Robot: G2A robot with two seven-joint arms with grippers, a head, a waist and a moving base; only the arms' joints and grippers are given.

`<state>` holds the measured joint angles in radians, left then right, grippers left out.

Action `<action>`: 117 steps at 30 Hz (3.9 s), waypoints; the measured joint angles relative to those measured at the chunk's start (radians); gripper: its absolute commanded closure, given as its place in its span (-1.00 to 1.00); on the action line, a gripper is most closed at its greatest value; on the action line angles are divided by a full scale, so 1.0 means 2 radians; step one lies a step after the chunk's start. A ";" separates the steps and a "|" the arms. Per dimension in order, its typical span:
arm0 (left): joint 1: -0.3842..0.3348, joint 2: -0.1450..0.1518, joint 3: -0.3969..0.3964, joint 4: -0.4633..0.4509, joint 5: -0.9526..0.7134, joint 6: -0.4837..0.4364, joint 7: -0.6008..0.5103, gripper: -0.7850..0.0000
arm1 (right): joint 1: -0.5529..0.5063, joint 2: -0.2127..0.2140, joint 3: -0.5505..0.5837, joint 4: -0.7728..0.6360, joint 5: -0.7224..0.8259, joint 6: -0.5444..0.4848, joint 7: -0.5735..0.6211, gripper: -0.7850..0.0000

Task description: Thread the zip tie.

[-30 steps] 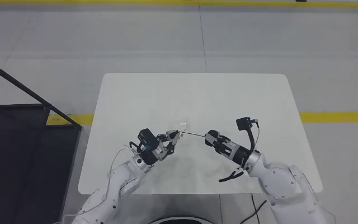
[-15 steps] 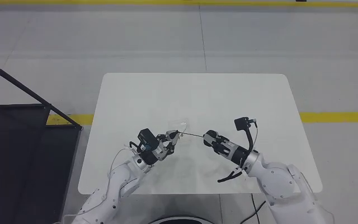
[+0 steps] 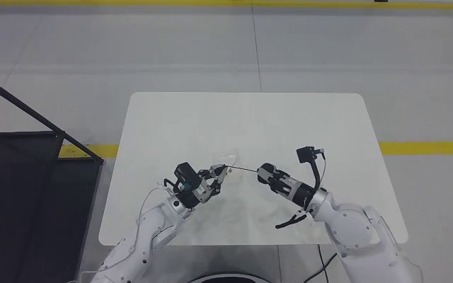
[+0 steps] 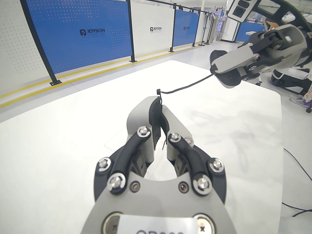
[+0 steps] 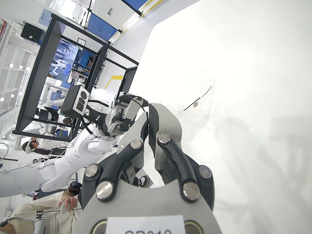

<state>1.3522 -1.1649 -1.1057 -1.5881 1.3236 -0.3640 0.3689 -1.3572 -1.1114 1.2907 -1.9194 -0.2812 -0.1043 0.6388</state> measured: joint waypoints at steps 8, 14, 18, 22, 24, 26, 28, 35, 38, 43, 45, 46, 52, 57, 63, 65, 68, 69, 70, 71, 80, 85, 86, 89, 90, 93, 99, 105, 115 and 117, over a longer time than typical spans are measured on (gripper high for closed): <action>0.000 0.000 0.000 0.000 0.000 0.000 0.000 1.00 | 0.005 0.000 -0.002 0.004 0.004 0.004 0.001 1.00; 0.000 0.000 0.000 0.000 0.000 0.000 0.000 1.00 | 0.005 0.000 -0.002 0.004 0.006 0.004 0.000 1.00; 0.000 0.000 0.000 0.000 0.000 0.000 0.000 1.00 | 0.005 0.000 -0.002 0.004 0.006 0.005 0.003 1.00; 0.000 0.000 0.000 0.000 0.000 0.000 0.000 1.00 | 0.007 0.000 -0.003 0.004 0.005 0.008 0.005 1.00; 0.000 0.000 0.000 0.000 0.000 0.000 0.000 1.00 | 0.007 0.000 -0.003 0.004 0.005 0.009 0.006 1.00; 0.000 0.000 0.000 0.000 0.000 0.000 0.000 1.00 | 0.007 0.000 -0.003 0.004 0.006 0.009 0.006 1.00; 0.000 0.000 0.000 0.000 0.000 0.000 0.000 1.00 | 0.008 0.001 -0.003 0.005 0.006 0.009 0.006 1.00; 0.000 0.000 0.000 0.000 0.000 0.000 0.000 1.00 | 0.011 0.000 -0.007 0.006 0.006 0.012 0.006 1.00; 0.000 0.000 0.000 0.000 0.000 0.000 0.000 1.00 | 0.012 0.000 -0.009 0.006 0.006 0.013 0.005 1.00; 0.000 0.000 0.000 0.000 0.000 0.000 0.000 1.00 | 0.013 0.000 -0.009 0.007 0.007 0.013 0.004 1.00; 0.002 0.000 0.000 -0.004 -0.001 0.004 -0.005 1.00 | 0.013 0.000 -0.009 0.007 0.008 0.014 0.004 1.00; 0.003 -0.001 0.000 -0.006 -0.001 0.005 -0.006 1.00 | 0.013 0.000 -0.009 0.007 0.008 0.015 0.004 1.00; 0.005 -0.002 -0.002 -0.008 0.000 0.008 -0.008 1.00 | 0.011 0.001 -0.006 0.007 0.010 0.014 0.005 1.00; 0.007 -0.003 -0.003 -0.009 0.000 0.009 -0.008 1.00 | 0.010 0.001 -0.004 0.006 0.010 0.013 0.005 1.00; 0.008 -0.004 -0.004 -0.010 0.002 0.008 -0.008 1.00 | 0.010 0.001 -0.004 0.005 0.011 0.013 0.005 1.00; 0.008 -0.004 -0.004 -0.010 0.003 0.008 -0.008 1.00 | 0.010 0.001 -0.004 0.005 0.011 0.013 0.005 1.00; 0.008 -0.004 -0.005 -0.010 0.005 0.007 -0.008 1.00 | 0.010 0.002 -0.004 0.005 0.010 0.013 0.006 1.00; 0.008 -0.004 -0.005 -0.010 0.006 0.008 -0.008 1.00 | 0.010 0.002 -0.004 0.005 0.009 0.013 0.006 1.00; 0.008 -0.004 -0.005 -0.010 0.008 0.010 -0.009 1.00 | 0.010 0.002 -0.005 0.005 0.009 0.014 0.006 1.00; 0.009 -0.005 -0.005 -0.010 0.012 0.013 -0.009 1.00 | 0.010 0.002 -0.005 0.005 0.009 0.015 0.006 1.00; 0.010 -0.006 -0.002 -0.011 0.034 0.030 -0.006 1.00 | 0.011 0.002 -0.006 0.006 0.009 0.017 0.007 1.00; 0.011 -0.008 0.001 -0.011 0.047 0.041 -0.005 1.00 | 0.012 0.002 -0.006 0.006 0.009 0.017 0.007 1.00; 0.011 -0.008 0.001 -0.012 0.047 0.042 -0.005 1.00 | 0.012 0.002 -0.006 0.006 0.010 0.017 0.007 1.00; 0.011 -0.009 0.001 -0.011 0.049 0.044 -0.004 1.00 | 0.011 0.002 -0.006 0.006 0.011 0.017 0.007 1.00; 0.011 -0.009 0.001 -0.011 0.050 0.046 -0.003 1.00 | 0.011 0.002 -0.005 0.006 0.011 0.017 0.007 1.00; 0.012 -0.010 0.001 -0.012 0.056 0.052 -0.003 1.00 | 0.011 0.002 -0.005 0.006 0.011 0.017 0.007 1.00; 0.013 -0.011 0.001 -0.012 0.054 0.058 0.000 1.00 | 0.011 0.003 -0.004 0.005 0.011 0.018 0.009 1.00; 0.013 -0.013 0.000 -0.013 0.054 0.058 -0.001 1.00 | 0.011 0.003 -0.004 0.005 0.012 0.018 0.009 1.00; 0.014 -0.014 -0.002 -0.011 0.056 0.055 0.001 1.00 | 0.014 0.003 -0.006 0.007 0.012 0.023 0.010 1.00; 0.014 -0.014 -0.002 -0.011 0.057 0.054 0.002 1.00 | 0.015 0.003 -0.007 0.007 0.013 0.024 0.011 1.00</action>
<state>1.3799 -1.1932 -1.1105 -1.6103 1.4367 -0.2555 0.3723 -1.3272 -1.1058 1.2776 -1.9047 -0.2560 -0.0565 0.6602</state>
